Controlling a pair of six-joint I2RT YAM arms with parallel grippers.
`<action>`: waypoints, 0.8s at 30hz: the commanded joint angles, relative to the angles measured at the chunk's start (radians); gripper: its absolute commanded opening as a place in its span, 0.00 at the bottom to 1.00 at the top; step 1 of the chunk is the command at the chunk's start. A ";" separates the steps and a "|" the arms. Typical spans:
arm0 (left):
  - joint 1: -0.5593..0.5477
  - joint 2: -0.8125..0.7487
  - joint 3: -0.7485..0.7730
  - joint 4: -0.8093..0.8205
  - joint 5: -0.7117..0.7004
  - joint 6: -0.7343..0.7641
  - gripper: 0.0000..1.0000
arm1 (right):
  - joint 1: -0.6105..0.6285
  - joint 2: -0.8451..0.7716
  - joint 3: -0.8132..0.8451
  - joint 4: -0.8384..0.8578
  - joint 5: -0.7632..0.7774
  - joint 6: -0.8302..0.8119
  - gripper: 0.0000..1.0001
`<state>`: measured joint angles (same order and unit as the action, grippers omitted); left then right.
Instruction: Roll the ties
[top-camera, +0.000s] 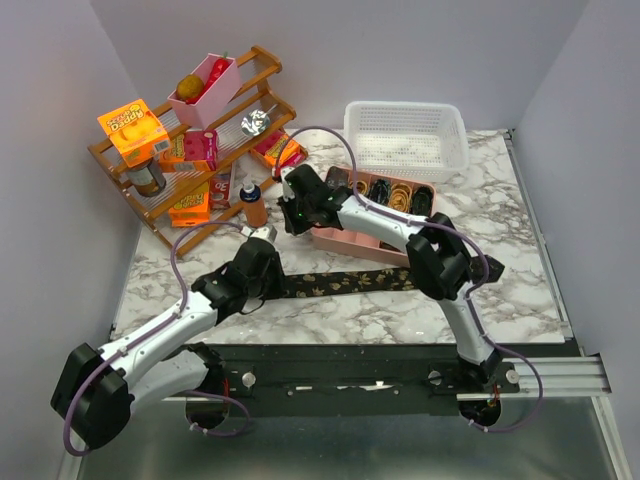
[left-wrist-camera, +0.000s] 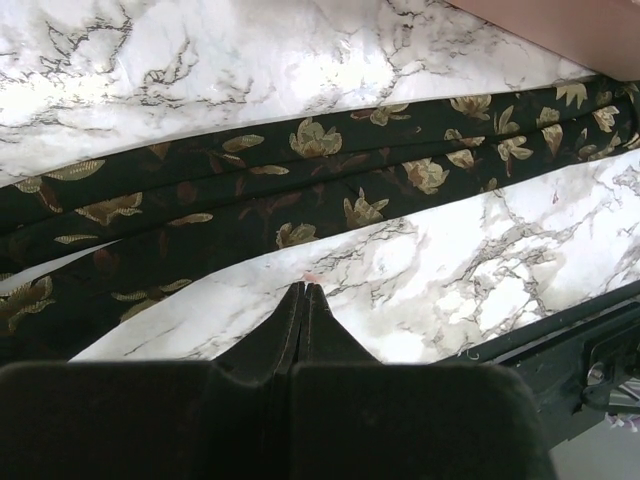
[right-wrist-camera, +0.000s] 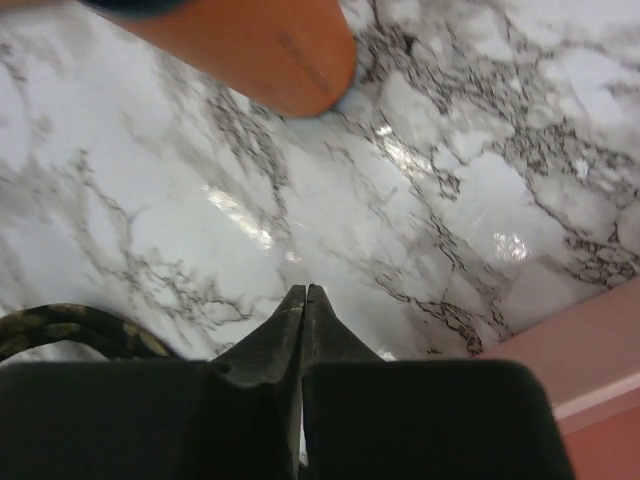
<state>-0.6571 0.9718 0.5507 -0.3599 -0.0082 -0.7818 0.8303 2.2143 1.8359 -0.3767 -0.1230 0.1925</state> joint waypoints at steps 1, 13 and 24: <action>-0.006 0.007 0.038 0.022 -0.027 0.015 0.00 | 0.004 0.015 -0.012 -0.096 0.123 0.019 0.04; -0.006 0.036 0.031 0.052 -0.013 0.026 0.00 | 0.000 -0.048 -0.155 -0.168 0.485 0.068 0.01; -0.010 0.088 0.014 0.117 0.007 0.042 0.00 | -0.025 -0.120 -0.254 -0.179 0.478 0.056 0.01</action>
<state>-0.6571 1.0302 0.5648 -0.2985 -0.0074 -0.7589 0.8215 2.1349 1.5963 -0.5163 0.3267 0.2722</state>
